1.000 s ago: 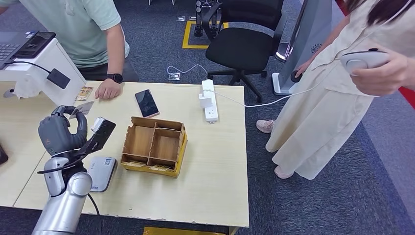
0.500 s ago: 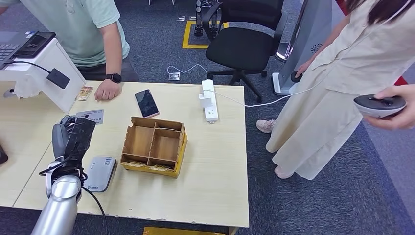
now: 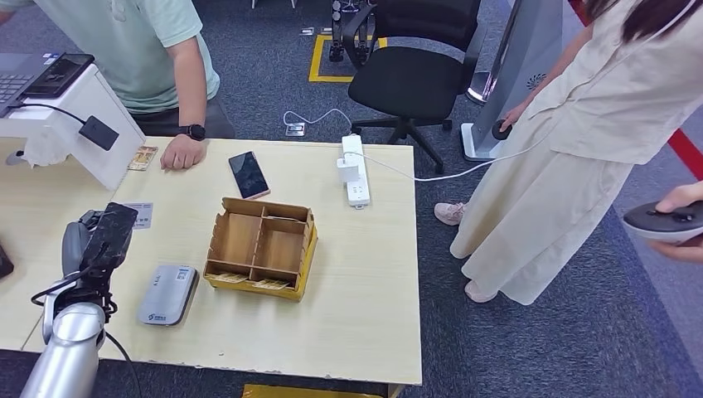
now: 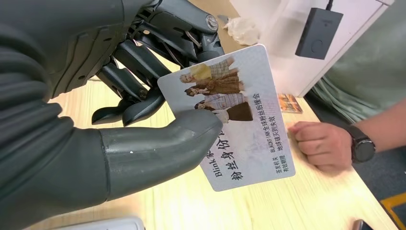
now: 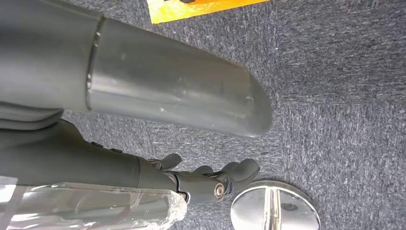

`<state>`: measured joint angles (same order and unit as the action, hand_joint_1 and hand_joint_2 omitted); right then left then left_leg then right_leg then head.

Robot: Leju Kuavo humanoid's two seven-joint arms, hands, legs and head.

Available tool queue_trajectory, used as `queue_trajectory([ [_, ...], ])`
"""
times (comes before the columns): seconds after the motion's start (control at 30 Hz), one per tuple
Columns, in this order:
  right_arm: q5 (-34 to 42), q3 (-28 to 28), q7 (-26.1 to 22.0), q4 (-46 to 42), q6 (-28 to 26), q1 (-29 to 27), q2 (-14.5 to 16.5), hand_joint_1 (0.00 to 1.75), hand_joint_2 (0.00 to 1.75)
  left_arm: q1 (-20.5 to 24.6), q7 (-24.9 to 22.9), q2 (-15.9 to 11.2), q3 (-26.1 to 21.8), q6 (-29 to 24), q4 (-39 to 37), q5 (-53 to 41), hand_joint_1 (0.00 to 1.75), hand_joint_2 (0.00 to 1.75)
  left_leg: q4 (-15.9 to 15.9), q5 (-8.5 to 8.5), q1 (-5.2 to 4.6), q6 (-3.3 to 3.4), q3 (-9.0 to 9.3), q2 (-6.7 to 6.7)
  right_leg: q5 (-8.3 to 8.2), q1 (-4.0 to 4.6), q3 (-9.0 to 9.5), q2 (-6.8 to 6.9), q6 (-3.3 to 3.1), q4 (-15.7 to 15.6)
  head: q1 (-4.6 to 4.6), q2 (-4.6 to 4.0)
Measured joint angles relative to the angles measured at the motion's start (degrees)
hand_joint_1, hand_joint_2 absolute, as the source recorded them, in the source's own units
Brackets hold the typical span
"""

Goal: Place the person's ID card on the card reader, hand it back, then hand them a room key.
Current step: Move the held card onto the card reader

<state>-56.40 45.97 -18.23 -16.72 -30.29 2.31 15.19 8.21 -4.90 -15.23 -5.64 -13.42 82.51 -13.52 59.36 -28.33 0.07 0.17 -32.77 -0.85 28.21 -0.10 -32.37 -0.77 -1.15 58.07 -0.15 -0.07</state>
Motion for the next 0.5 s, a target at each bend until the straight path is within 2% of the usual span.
queue_trajectory([
  [0.17,0.0,0.0,0.1,0.0,0.0,0.0,0.0,0.00,0.00,0.0,-0.3,-0.5,-0.2,0.0,-0.2,-0.3,1.75,1.75,0.0,0.00,-0.01,0.00,-0.02,0.00,0.00,-0.01,0.00,0.00,0.00,0.0,0.01,0.00],
  [0.3,0.0,0.0,0.2,0.0,0.1,0.0,0.0,0.00,0.00,-0.5,-2.4,-1.0,-0.7,0.0,-0.2,-3.1,1.75,1.75,0.0,0.00,-0.01,0.00,-0.02,0.01,0.00,-0.01,0.00,-0.01,0.00,0.0,0.01,0.00],
  [0.5,0.0,0.0,0.6,-0.1,0.6,0.0,0.0,0.00,0.00,-3.4,-5.1,-2.3,-3.0,2.3,0.1,-8.7,1.75,1.75,0.0,-0.02,0.01,-0.03,-0.01,0.01,0.02,0.01,0.00,-0.02,-0.03,0.0,0.00,0.00],
])
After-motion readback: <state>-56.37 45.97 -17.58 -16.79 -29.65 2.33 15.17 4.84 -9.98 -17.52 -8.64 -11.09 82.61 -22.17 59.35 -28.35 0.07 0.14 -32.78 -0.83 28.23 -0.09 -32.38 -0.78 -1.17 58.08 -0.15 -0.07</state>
